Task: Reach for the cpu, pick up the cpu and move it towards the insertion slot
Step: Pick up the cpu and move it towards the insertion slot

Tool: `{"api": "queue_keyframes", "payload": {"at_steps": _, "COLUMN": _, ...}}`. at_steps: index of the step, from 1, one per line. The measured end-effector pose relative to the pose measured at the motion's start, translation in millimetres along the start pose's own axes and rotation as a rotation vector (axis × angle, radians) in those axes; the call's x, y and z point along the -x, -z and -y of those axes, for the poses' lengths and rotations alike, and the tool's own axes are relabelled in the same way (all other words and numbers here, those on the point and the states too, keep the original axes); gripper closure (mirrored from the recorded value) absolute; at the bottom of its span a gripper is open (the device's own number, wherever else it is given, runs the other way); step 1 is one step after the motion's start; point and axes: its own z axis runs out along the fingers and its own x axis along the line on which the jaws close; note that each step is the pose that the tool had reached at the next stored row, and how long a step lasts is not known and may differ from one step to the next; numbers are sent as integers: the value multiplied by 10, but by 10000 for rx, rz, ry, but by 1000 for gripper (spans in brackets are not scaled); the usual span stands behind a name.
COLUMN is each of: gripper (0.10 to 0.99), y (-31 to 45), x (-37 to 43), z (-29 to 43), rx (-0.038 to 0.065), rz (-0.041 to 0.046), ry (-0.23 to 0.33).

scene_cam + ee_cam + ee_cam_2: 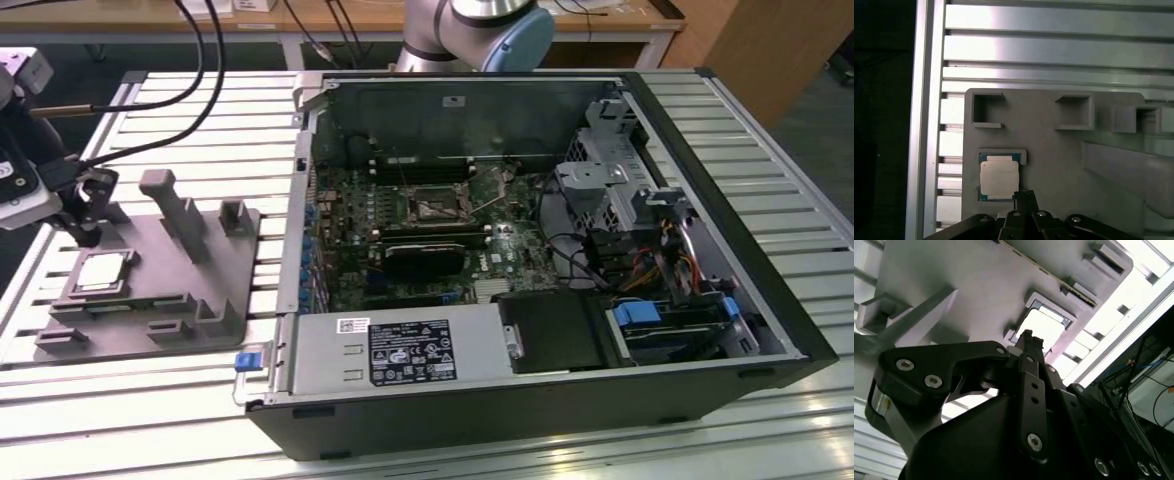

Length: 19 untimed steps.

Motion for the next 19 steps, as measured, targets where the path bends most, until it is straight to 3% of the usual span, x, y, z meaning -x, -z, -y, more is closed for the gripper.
{"api": "queue_keyframes", "payload": {"at_steps": 14, "gripper": 980, "y": -231, "x": -107, "z": 6, "rx": -7, "rz": 7, "ry": -1}}
{"api": "queue_keyframes", "payload": {"at_steps": 19, "gripper": 980, "y": -320, "x": -159, "z": 8, "rx": -6, "rz": 67, "ry": 1}}
